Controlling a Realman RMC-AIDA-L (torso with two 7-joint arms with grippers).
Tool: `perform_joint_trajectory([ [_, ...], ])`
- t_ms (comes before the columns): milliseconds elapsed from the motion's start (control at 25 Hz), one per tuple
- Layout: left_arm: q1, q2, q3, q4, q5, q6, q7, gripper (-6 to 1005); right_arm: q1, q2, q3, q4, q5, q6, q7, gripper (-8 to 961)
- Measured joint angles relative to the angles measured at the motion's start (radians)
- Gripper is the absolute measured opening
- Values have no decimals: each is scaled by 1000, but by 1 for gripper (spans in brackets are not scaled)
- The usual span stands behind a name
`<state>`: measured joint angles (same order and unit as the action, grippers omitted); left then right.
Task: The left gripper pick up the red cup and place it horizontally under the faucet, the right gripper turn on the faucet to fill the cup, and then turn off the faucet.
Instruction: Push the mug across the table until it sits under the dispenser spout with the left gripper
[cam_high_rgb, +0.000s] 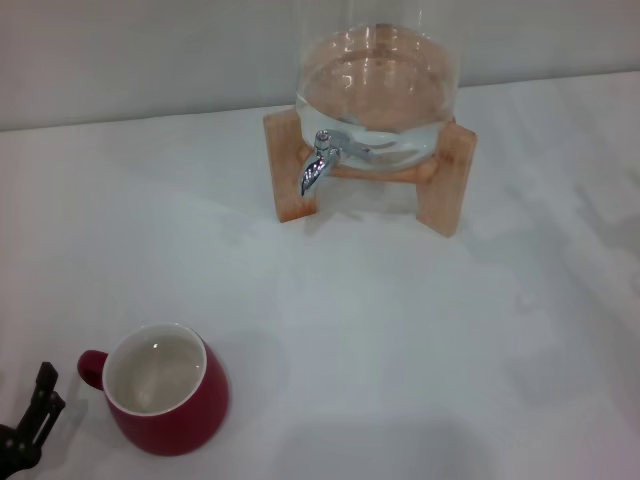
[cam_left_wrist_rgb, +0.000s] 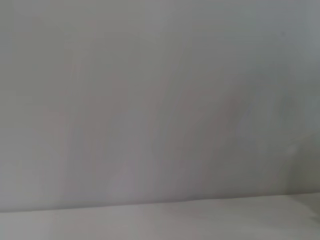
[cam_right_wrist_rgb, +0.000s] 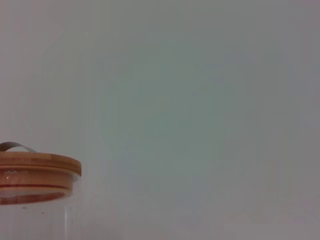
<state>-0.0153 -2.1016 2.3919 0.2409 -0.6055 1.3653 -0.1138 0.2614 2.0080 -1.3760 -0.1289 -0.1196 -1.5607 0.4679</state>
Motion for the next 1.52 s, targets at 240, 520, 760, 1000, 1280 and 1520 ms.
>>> perform_joint_trajectory([
  [240, 1, 0, 23, 6, 0, -1, -1, 879, 1, 0, 0, 0, 0, 2, 0, 860],
  [520, 3, 0, 27, 15, -1, -3, 2, 879, 1, 0, 0, 0, 0, 2, 0, 860],
  [760, 3, 0, 32, 15, 1, -5, 3, 879, -4, 0, 0, 0, 0, 2, 0, 859],
  [1000, 4, -1, 51, 16, -2, -6, 4, 879, -7, 0, 0, 0, 0, 2, 0, 859],
  [1280, 16, -1, 55, 26, -4, -6, 16, 879, -6, 0, -7, 0, 0, 2, 0, 859],
  [1520, 19, -2, 62, 26, -2, -6, 19, 879, -7, 0, -9, 0, 0, 1, 0, 859],
])
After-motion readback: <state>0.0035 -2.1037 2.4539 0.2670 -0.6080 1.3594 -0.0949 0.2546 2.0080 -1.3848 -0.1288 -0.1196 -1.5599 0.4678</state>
